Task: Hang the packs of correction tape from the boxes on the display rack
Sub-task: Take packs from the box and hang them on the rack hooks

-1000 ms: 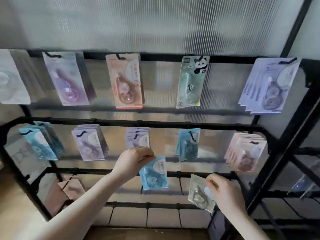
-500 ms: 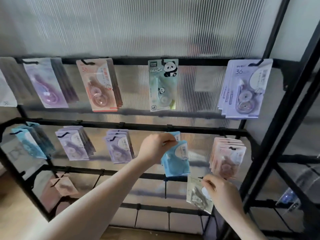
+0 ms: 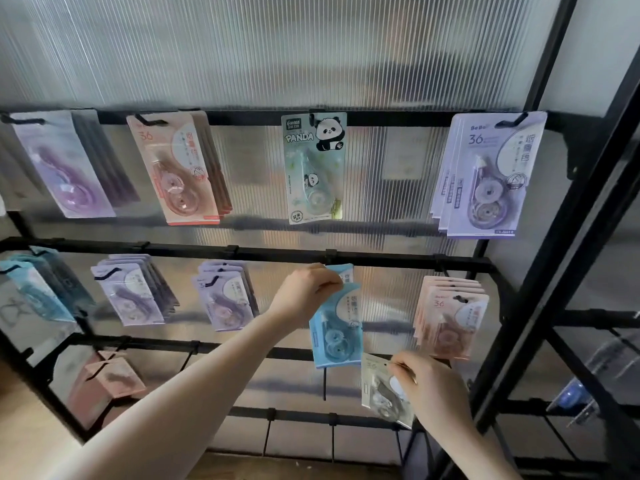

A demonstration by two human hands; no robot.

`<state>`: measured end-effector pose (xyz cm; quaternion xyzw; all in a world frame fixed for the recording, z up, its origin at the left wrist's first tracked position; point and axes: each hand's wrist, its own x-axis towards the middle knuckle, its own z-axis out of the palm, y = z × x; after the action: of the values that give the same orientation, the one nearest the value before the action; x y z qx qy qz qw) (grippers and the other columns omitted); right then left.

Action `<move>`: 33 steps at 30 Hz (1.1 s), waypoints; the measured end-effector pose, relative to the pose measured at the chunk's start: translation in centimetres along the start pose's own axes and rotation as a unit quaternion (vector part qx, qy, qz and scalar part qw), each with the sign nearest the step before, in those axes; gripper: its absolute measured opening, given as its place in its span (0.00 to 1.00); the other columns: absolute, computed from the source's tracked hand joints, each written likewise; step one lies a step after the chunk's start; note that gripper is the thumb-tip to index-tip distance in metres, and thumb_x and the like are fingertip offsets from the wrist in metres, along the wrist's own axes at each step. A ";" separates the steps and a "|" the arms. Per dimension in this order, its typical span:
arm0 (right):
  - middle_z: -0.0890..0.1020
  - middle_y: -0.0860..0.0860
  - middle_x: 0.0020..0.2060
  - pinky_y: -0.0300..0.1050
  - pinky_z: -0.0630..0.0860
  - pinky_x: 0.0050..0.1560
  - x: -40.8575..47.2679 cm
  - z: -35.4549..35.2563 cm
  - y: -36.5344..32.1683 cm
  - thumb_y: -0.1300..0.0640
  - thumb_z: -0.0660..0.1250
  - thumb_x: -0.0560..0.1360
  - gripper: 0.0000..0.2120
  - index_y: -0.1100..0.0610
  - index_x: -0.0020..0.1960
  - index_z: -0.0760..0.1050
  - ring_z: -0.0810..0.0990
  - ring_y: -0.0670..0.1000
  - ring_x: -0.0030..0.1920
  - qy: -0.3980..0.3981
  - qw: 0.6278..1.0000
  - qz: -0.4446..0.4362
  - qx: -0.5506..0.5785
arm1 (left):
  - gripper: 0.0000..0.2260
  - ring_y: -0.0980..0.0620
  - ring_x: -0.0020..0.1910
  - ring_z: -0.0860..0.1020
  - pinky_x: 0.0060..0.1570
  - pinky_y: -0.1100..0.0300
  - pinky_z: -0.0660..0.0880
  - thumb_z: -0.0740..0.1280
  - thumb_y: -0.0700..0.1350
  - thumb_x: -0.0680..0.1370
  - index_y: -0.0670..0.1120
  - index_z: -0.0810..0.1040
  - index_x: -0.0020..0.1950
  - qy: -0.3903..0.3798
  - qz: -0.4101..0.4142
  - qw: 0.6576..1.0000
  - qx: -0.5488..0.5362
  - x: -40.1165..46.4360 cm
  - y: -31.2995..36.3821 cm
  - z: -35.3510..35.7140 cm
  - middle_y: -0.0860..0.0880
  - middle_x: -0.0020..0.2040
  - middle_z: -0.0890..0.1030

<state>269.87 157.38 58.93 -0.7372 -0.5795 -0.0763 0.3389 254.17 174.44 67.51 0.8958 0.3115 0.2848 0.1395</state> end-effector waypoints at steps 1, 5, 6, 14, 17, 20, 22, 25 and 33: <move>0.77 0.41 0.25 0.35 0.67 0.22 0.0 -0.1 -0.2 0.61 0.78 0.62 0.12 0.49 0.33 0.76 0.72 0.39 0.24 -0.003 1.000 -0.005 -0.007 | 0.09 0.48 0.44 0.77 0.37 0.61 0.71 0.64 0.43 0.78 0.41 0.81 0.51 -0.002 0.001 1.000 -0.001 0.0 -0.2 0.0 0.46 0.48 0.79; 0.77 0.40 0.25 0.31 0.65 0.22 0.1 0.3 -0.2 0.60 0.79 0.60 0.13 0.48 0.33 0.76 0.72 0.37 0.24 -0.018 1.000 -0.010 -0.012 | 0.09 0.50 0.46 0.78 0.35 0.72 0.67 0.64 0.41 0.78 0.39 0.81 0.53 0.006 0.013 1.000 -0.015 -0.1 -1.1 0.0 0.45 0.49 0.80; 0.77 0.41 0.26 0.33 0.67 0.24 0.1 0.6 0.0 0.60 0.78 0.63 0.12 0.48 0.33 0.76 0.73 0.38 0.25 -0.019 1.000 -0.004 -0.005 | 0.09 0.51 0.46 0.77 0.35 0.73 0.67 0.64 0.41 0.78 0.39 0.81 0.53 0.005 0.016 1.000 -0.014 -0.1 -1.3 0.0 0.45 0.50 0.80; 0.76 0.41 0.26 0.39 0.70 0.24 0.6 1.7 0.4 0.62 0.76 0.65 0.12 0.49 0.34 0.75 0.73 0.40 0.26 -0.033 0.999 -0.004 0.017 | 0.08 0.56 0.43 0.75 0.39 0.76 0.67 0.66 0.39 0.76 0.42 0.83 0.52 -0.023 0.022 0.998 -0.052 0.6 -1.9 -0.4 0.52 0.45 0.78; 0.76 0.41 0.25 0.38 0.70 0.23 0.8 1.8 0.6 0.62 0.76 0.65 0.12 0.49 0.34 0.76 0.73 0.40 0.25 -0.035 0.999 -0.007 0.015 | 0.08 0.57 0.43 0.76 0.40 0.75 0.67 0.66 0.39 0.76 0.43 0.83 0.52 -0.020 0.028 0.998 -0.059 0.6 -2.3 -0.3 0.50 0.47 0.81; 0.77 0.42 0.26 0.39 0.72 0.24 0.9 2.2 0.8 0.63 0.75 0.66 0.11 0.50 0.34 0.76 0.74 0.42 0.26 -0.032 0.999 -0.004 0.019 | 0.09 0.56 0.42 0.77 0.39 0.68 0.70 0.65 0.42 0.76 0.42 0.83 0.50 -0.025 0.092 0.995 -0.025 0.7 -2.4 -0.4 0.47 0.46 0.83; 0.77 0.42 0.26 0.39 0.72 0.25 1.0 2.3 0.9 0.63 0.75 0.66 0.10 0.50 0.35 0.76 0.75 0.42 0.26 -0.033 0.999 -0.004 0.022 | 0.12 0.54 0.40 0.78 0.38 0.65 0.71 0.63 0.46 0.76 0.42 0.83 0.49 -0.034 0.123 0.992 -0.017 0.6 -2.7 -0.4 0.47 0.43 0.82; 0.77 0.42 0.27 0.40 0.72 0.25 1.1 2.3 1.3 0.62 0.75 0.67 0.10 0.50 0.35 0.76 0.75 0.43 0.27 -0.036 0.999 0.000 0.025 | 0.14 0.56 0.43 0.78 0.37 0.74 0.70 0.60 0.47 0.77 0.41 0.82 0.52 -0.052 0.128 0.990 -0.025 0.3 -3.2 -0.2 0.46 0.45 0.81; 0.76 0.40 0.26 0.34 0.65 0.28 1.2 1.9 2.0 0.61 0.78 0.63 0.14 0.48 0.33 0.75 0.71 0.38 0.25 -0.029 1.000 -0.009 -0.007 | 0.12 0.46 0.51 0.79 0.40 0.64 0.72 0.62 0.41 0.79 0.44 0.78 0.61 -0.030 0.043 0.998 0.019 1.1 -3.9 1.6 0.44 0.56 0.78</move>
<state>271.51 159.30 57.24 -0.7366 -0.5946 -0.0624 0.3161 253.92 178.06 65.06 0.9189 0.2737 0.2577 0.1193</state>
